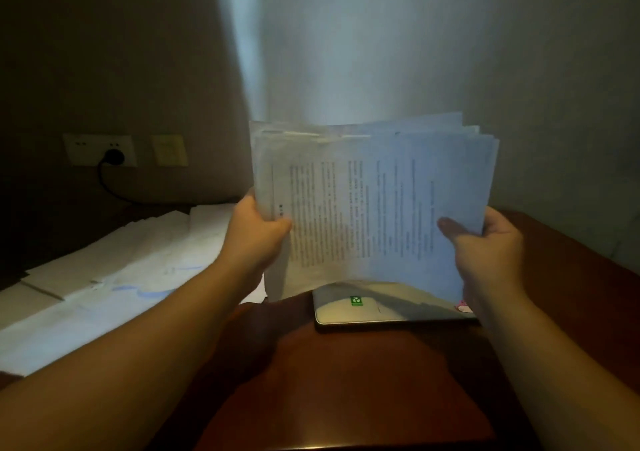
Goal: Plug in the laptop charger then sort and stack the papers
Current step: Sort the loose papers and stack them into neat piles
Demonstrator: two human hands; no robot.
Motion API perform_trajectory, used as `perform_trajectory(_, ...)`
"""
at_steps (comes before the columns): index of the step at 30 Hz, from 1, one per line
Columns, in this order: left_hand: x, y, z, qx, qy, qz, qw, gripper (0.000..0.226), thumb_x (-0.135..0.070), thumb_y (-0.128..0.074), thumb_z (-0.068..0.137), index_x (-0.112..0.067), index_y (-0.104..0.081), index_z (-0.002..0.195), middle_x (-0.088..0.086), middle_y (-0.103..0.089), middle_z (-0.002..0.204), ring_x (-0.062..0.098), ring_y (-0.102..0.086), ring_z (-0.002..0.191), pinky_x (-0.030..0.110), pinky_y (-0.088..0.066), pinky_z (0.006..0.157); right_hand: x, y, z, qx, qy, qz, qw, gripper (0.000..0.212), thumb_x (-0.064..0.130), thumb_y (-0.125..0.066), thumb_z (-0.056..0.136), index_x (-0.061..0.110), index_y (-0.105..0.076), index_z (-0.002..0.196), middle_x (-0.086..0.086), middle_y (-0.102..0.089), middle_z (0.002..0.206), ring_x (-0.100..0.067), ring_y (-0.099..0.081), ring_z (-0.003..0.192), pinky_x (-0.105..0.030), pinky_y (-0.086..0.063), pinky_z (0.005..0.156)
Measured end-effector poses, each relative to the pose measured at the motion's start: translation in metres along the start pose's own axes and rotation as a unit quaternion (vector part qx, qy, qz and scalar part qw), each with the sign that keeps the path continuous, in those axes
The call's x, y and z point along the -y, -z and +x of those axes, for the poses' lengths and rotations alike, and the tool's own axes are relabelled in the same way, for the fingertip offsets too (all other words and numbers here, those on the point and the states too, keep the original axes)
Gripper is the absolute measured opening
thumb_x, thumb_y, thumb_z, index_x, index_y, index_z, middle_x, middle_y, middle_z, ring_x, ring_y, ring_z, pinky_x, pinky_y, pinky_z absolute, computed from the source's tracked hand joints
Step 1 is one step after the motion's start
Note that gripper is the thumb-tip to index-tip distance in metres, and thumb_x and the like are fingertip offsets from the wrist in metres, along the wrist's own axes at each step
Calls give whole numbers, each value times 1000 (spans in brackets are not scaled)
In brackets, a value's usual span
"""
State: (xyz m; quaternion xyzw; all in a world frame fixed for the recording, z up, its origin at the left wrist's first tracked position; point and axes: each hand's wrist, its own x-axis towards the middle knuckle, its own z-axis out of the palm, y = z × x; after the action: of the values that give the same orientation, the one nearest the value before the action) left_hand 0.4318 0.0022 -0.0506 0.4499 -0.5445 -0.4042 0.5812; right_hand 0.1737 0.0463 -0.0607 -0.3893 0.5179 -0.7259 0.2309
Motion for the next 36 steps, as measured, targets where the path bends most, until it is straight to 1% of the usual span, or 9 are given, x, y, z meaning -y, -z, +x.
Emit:
perform_trajectory(6,35,-7,-19,-66,-26,33,997,29,-25,-66,94,-32,-51,117,-14,-57,111,12,-58,100,24,-46,64,-24,23,-3,36,-66,-7,997,21,17,-71,88,26,-62,105,3,-68,105,-22,-64,98,-38,-52,70)
perform_trajectory(9,33,-13,-21,-63,-47,38,996,40,-26,-66,94,-29,-47,129,-11,-56,119,13,-57,104,24,-47,66,-26,24,-3,67,-74,-6,995,32,16,-70,88,22,-63,118,2,-68,111,-21,-63,101,-39,-51,74)
perform_trajectory(13,26,-13,-16,-49,-77,46,995,48,-26,-65,95,-32,-39,135,-11,-53,127,13,-57,108,21,-50,65,-21,29,4,75,-53,-3,996,28,17,-66,90,19,-59,118,0,-67,112,-22,-65,100,-38,-52,70)
perform_trajectory(20,28,-14,-9,-19,-59,60,996,55,-26,-64,95,-31,-33,140,-10,-49,129,14,-55,111,24,-50,67,-26,26,9,79,-56,-4,995,24,14,-67,90,28,-58,108,2,-67,109,-22,-65,101,-44,-54,79)
perform_trajectory(23,30,-16,-8,-27,-53,53,997,55,-24,-63,96,-32,-32,141,-9,-47,133,16,-53,117,33,-52,78,-28,23,6,72,-57,-9,996,26,14,-66,92,36,-57,102,6,-65,109,-21,-63,102,-48,-53,86)
perform_trajectory(26,36,-17,-8,-15,-45,77,996,67,-19,-64,95,-37,-24,146,-13,-42,134,12,-46,118,43,-50,88,-30,24,6,64,-65,-14,996,27,13,-64,93,38,-57,98,8,-66,107,-21,-62,103,-48,-53,84)
perform_trajectory(29,40,-18,-11,-30,-11,77,996,61,-17,-62,97,-34,-29,145,-12,-46,130,15,-48,117,54,-50,96,-26,24,4,65,-60,-26,996,25,14,-63,94,38,-58,97,10,-66,104,-18,-62,100,-39,-52,74)
perform_trajectory(32,41,-19,-11,-43,17,93,995,53,-15,-61,97,-29,-36,141,-8,-51,125,23,-54,121,55,-51,94,-22,23,1,69,-42,-29,996,22,16,-61,95,37,-58,97,10,-66,103,-15,-62,97,-29,-47,63)
perform_trajectory(36,34,-13,-2,-79,4,96,992,57,-21,-67,93,-29,-39,142,-2,-57,125,19,-58,102,42,-54,80,-18,15,-1,31,-74,14,997,21,15,-63,94,36,-61,96,4,-69,103,-22,-66,95,-45,-56,70)
